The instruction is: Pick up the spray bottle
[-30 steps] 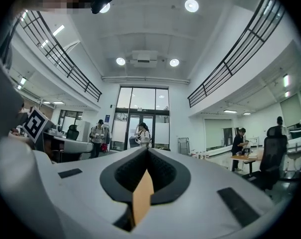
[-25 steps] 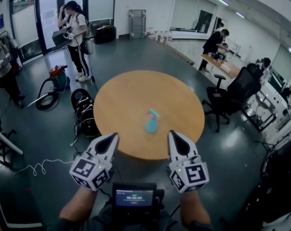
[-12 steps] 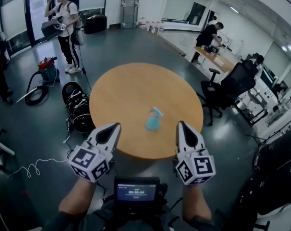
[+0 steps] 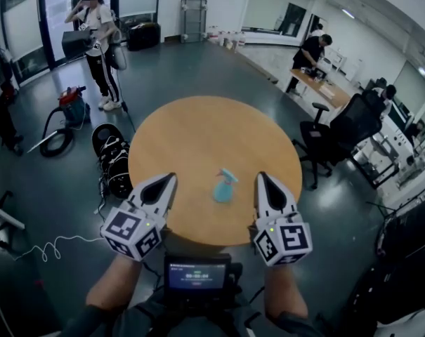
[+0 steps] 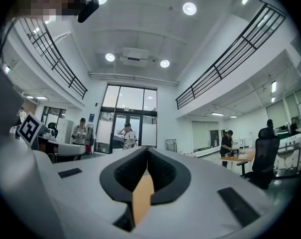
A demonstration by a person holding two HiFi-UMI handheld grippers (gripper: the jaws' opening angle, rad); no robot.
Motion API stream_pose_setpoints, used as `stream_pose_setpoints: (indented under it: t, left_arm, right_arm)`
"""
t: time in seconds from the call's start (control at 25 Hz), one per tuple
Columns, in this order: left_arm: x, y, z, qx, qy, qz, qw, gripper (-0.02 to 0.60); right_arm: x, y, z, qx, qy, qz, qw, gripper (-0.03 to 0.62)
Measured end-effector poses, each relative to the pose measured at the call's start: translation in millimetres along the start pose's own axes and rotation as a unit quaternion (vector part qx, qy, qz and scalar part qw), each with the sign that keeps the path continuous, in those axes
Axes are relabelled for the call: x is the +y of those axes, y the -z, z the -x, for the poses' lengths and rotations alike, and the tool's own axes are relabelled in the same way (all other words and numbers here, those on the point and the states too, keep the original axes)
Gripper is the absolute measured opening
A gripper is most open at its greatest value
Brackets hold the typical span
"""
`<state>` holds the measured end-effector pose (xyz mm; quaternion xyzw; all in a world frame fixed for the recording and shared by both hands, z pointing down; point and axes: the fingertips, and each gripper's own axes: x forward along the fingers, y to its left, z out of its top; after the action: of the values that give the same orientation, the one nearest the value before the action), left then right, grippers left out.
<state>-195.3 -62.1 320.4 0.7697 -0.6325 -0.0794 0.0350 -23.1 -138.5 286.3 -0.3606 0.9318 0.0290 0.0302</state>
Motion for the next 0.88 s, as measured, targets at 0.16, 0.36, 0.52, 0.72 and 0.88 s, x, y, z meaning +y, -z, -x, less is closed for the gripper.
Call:
stream_pose_setpoints:
  t: [0.16, 0.36, 0.52, 0.72, 0.88]
  left_arm:
    - [6.8, -4.7, -33.0, 0.000, -0.011, -0.010, 0.9999, 0.003]
    - [18.1, -3.0, -78.7, 0.011, -0.032, -0.024, 0.9992, 0.004]
    - [29.2, 5.3, -104.9, 0.022, -0.046, -0.015, 0.9986, 0.003]
    - [39.0, 14.2, -128.3, 0.032, -0.063, -0.012, 0.9974, 0.005]
    - [52.3, 20.1, -135.9, 0.039, -0.065, -0.004, 0.9971, 0.005]
  right_arm:
    - [-21.4, 1.4, -27.4, -0.008, -0.015, -0.005, 1.000, 0.014]
    - [-45.5, 5.2, -66.9, -0.007, -0.053, -0.010, 0.999, 0.018]
    - [-58.9, 15.6, -93.4, 0.003, -0.073, -0.016, 0.997, 0.018]
    - [-67.3, 24.1, -116.3, 0.008, -0.113, -0.026, 0.993, 0.059]
    - [-64.3, 32.0, -130.8, 0.015, -0.124, -0.029, 0.992, 0.098]
